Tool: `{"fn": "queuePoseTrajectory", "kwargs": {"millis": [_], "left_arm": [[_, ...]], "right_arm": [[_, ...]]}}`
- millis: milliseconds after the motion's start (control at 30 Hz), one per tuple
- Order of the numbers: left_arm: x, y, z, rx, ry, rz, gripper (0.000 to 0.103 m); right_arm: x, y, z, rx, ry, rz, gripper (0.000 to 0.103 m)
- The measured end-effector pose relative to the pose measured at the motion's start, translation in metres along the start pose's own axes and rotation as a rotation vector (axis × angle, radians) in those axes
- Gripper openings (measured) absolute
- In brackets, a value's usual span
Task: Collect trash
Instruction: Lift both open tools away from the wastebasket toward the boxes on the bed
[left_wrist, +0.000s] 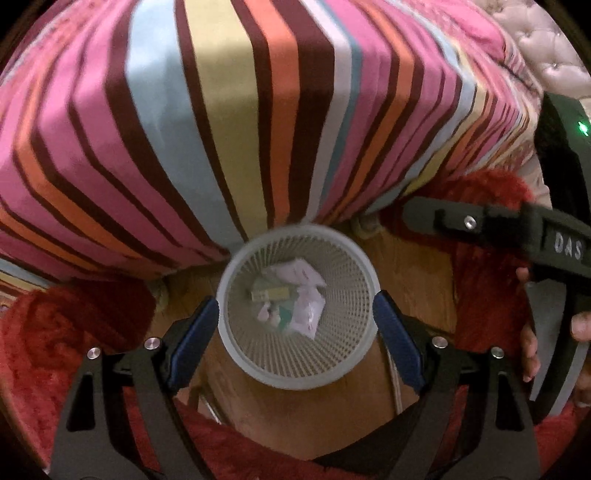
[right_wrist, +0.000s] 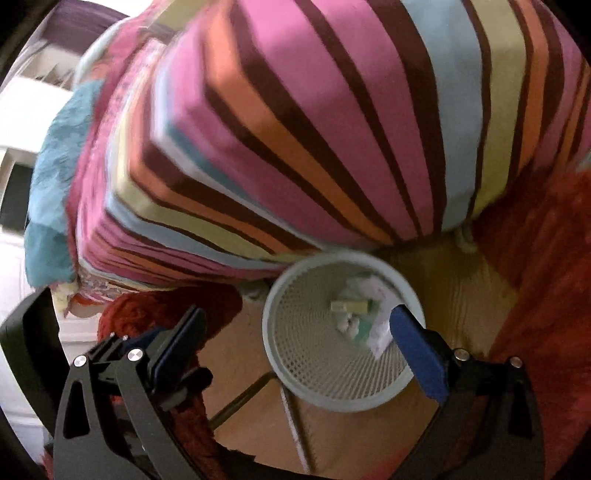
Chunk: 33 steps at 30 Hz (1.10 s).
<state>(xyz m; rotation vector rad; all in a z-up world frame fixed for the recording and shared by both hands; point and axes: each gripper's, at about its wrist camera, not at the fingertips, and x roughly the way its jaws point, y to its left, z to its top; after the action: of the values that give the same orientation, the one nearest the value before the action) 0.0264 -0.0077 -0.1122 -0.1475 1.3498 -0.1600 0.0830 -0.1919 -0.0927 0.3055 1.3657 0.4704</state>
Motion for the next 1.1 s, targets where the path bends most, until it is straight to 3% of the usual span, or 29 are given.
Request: {"fn": "queuePoseTrajectory", "kwargs": {"millis": [167,333,733,1100], "left_arm": [[-0.024,0.000,0.003,0.002,-0.120,0.026,0.083],[-0.038,-0.008,0.007,0.047,-0.188,0.080,0.083],[-0.053,-0.008,0.010,0.047,-0.249,0.069,0.083],[-0.037,-0.008,0.008,0.054,-0.189,0.048,0.083]], "right_arm": [[-0.028,0.017,0.000,-0.139,-0.138,-0.041,0.095],[-0.043,0.035,0.000,-0.286,-0.266,-0.105,0.095],[-0.076,0.055,0.004,-0.417,-0.452,-0.122,0.095],[-0.088,0.071,0.015,-0.516,-0.570,-0.243,0.095]]}}
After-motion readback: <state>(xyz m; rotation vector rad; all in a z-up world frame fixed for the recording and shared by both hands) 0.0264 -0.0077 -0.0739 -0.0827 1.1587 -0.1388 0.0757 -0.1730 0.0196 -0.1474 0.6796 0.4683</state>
